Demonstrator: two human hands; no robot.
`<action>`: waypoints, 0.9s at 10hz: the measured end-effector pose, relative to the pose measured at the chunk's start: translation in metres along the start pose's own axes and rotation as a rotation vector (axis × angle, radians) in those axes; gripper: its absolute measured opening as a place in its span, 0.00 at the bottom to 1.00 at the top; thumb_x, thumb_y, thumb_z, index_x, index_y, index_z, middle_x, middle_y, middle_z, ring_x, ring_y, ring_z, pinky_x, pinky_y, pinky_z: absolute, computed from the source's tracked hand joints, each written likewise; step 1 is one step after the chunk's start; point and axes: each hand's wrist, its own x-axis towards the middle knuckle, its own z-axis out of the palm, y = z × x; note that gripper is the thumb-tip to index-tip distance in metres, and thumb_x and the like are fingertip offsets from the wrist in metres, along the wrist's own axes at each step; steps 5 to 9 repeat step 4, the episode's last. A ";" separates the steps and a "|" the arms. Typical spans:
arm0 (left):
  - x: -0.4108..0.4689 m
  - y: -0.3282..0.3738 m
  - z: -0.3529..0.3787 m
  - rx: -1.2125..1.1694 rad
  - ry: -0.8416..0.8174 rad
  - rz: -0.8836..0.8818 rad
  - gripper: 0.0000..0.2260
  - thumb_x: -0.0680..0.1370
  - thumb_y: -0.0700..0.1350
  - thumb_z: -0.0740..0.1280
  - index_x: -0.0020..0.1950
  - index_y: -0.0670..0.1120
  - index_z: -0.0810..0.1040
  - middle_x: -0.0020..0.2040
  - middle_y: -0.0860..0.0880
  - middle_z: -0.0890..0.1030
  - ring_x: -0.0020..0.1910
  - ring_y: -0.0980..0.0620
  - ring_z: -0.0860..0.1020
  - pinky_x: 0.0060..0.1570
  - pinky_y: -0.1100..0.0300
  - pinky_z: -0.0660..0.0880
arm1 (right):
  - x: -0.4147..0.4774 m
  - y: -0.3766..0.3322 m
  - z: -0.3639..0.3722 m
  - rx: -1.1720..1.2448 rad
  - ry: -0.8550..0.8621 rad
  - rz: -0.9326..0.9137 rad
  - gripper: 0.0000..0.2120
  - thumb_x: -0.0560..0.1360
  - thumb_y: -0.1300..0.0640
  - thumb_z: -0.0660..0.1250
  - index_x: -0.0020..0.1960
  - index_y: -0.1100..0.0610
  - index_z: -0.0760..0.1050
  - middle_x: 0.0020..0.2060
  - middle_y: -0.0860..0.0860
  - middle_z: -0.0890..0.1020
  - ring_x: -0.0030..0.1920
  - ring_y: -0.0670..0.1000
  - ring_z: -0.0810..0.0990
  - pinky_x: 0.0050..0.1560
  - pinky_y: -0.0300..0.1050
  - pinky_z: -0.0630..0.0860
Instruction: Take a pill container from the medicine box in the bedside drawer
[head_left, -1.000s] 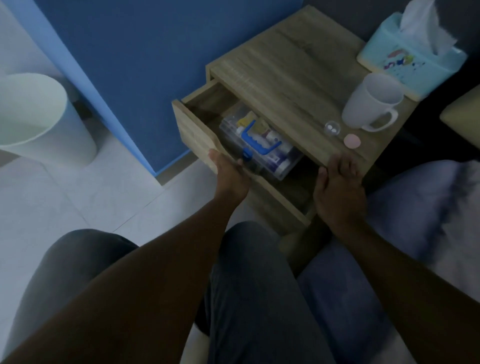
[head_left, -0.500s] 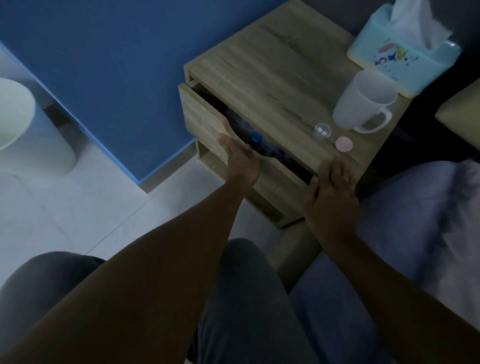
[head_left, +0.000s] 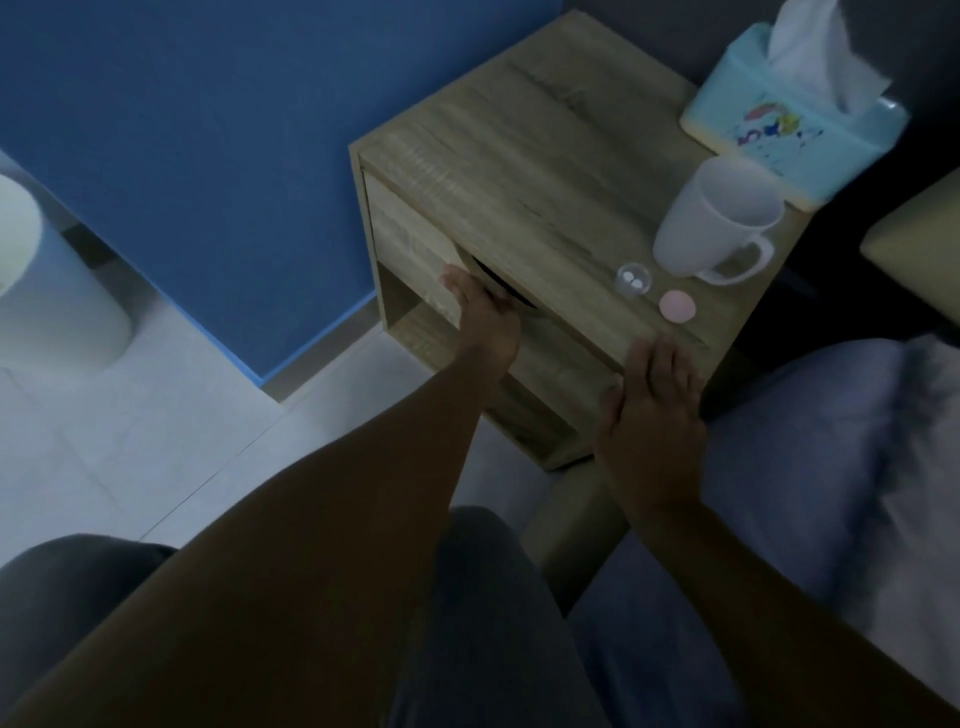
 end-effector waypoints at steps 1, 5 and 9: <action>0.004 0.002 -0.001 0.016 -0.006 -0.029 0.39 0.82 0.42 0.57 0.76 0.44 0.27 0.80 0.45 0.33 0.80 0.45 0.48 0.69 0.62 0.53 | 0.000 0.000 0.000 -0.005 -0.013 -0.002 0.28 0.81 0.53 0.49 0.76 0.66 0.62 0.75 0.66 0.65 0.77 0.65 0.61 0.78 0.60 0.56; -0.015 0.010 -0.028 0.178 -0.064 -0.029 0.31 0.83 0.41 0.57 0.80 0.43 0.43 0.78 0.40 0.61 0.73 0.40 0.67 0.67 0.52 0.68 | 0.001 0.003 -0.001 0.008 -0.025 -0.006 0.28 0.81 0.52 0.49 0.76 0.66 0.62 0.75 0.66 0.65 0.76 0.66 0.62 0.78 0.61 0.55; -0.015 0.010 -0.028 0.178 -0.064 -0.029 0.31 0.83 0.41 0.57 0.80 0.43 0.43 0.78 0.40 0.61 0.73 0.40 0.67 0.67 0.52 0.68 | 0.001 0.003 -0.001 0.008 -0.025 -0.006 0.28 0.81 0.52 0.49 0.76 0.66 0.62 0.75 0.66 0.65 0.76 0.66 0.62 0.78 0.61 0.55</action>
